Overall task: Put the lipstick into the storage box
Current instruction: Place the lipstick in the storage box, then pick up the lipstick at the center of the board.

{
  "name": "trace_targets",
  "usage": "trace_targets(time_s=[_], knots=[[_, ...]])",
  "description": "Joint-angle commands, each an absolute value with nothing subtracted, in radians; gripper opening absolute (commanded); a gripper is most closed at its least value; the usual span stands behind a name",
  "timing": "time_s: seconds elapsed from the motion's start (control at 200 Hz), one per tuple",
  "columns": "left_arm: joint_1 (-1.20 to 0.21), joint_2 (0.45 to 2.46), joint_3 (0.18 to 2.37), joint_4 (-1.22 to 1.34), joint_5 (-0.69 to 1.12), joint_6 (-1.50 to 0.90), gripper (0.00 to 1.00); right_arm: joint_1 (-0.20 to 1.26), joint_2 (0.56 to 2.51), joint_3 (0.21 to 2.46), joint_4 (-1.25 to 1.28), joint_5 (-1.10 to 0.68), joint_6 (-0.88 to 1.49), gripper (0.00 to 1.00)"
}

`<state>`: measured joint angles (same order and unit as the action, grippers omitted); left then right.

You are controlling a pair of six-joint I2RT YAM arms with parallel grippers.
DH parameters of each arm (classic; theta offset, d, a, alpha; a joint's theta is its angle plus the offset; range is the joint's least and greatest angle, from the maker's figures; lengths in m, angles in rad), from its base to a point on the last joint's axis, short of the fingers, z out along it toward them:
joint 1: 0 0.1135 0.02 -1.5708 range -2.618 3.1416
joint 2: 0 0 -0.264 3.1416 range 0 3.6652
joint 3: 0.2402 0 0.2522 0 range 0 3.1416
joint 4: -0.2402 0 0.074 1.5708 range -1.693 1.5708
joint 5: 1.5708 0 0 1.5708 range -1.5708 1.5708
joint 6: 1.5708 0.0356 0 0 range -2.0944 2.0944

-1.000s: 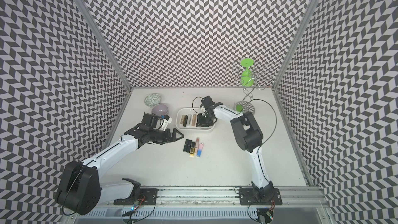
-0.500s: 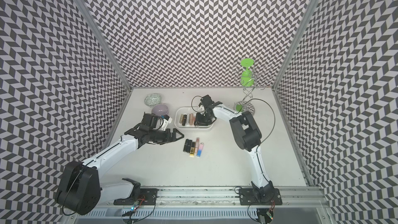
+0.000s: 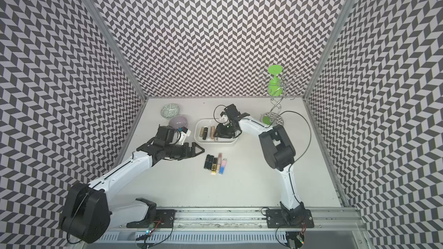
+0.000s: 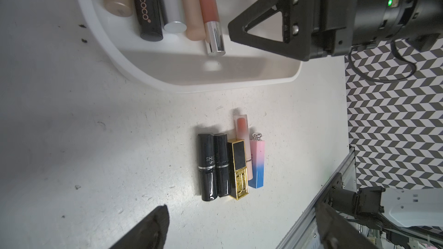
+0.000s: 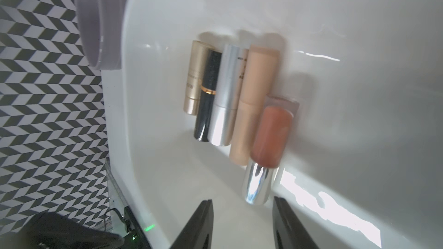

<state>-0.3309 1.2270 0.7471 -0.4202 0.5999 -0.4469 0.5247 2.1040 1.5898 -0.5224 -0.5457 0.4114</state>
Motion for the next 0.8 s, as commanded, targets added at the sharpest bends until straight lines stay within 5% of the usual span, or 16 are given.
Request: trace_targets(time_s=[0.0, 0.361, 0.791], knots=[[-0.328, 1.187, 0.731, -0.413, 0.629, -0.460, 0.99, 0.524, 1.954, 1.549, -0.469, -0.534, 0.424, 0.47], [-0.340, 1.081, 0.711, -0.382, 0.622, -0.544, 0.99, 0.524, 1.598, 1.367, -0.511, -0.480, 0.402, 0.56], [-0.518, 0.959, 0.650, -0.407, 0.517, -0.739, 0.99, 0.550, 1.344, 1.110, -0.621, -0.370, 0.450, 0.57]])
